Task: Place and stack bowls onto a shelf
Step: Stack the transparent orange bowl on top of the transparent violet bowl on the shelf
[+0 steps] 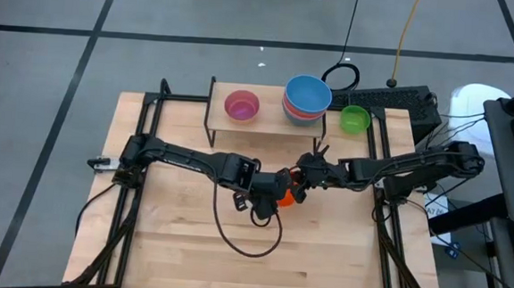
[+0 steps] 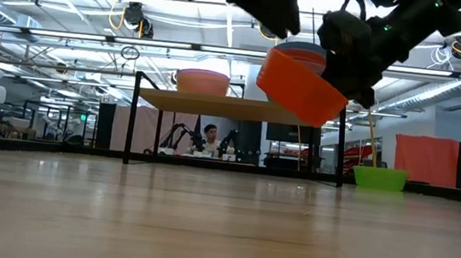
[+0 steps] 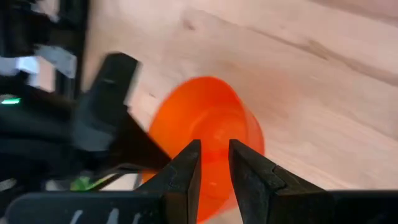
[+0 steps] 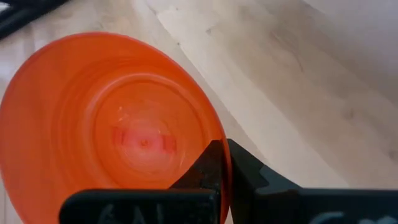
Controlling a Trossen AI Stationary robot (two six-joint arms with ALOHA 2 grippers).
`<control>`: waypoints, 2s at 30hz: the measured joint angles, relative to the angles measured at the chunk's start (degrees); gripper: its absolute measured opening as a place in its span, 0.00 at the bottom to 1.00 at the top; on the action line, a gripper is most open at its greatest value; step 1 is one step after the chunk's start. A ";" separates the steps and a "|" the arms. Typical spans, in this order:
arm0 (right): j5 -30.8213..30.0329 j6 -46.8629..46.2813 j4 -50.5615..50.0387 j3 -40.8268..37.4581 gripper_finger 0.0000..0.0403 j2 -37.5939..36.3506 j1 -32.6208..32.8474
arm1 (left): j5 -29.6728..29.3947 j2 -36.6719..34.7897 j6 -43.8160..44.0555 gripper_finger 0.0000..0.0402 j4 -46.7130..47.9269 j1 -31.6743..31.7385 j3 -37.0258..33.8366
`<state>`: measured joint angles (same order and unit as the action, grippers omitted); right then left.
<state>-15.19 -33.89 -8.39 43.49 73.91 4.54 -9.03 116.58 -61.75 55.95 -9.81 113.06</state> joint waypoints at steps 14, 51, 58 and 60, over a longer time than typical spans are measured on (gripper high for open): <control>-1.41 4.00 -3.95 1.98 0.00 0.68 0.04 | 0.21 0.50 1.41 0.22 7.36 0.22 -0.02; 3.20 11.38 -2.60 1.98 0.00 0.61 0.61 | 3.34 0.48 -5.46 0.22 0.91 -1.03 -0.04; 3.12 12.11 -2.57 1.98 0.00 0.61 0.83 | 4.62 0.48 -4.38 0.22 0.93 -0.90 -0.04; 3.18 12.13 -2.14 1.97 0.00 0.61 0.83 | 5.83 0.48 -3.64 0.22 0.93 -0.47 -0.04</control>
<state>-12.01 -21.75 -10.52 45.46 74.52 5.37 -3.20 117.05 -65.38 56.88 -10.28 113.01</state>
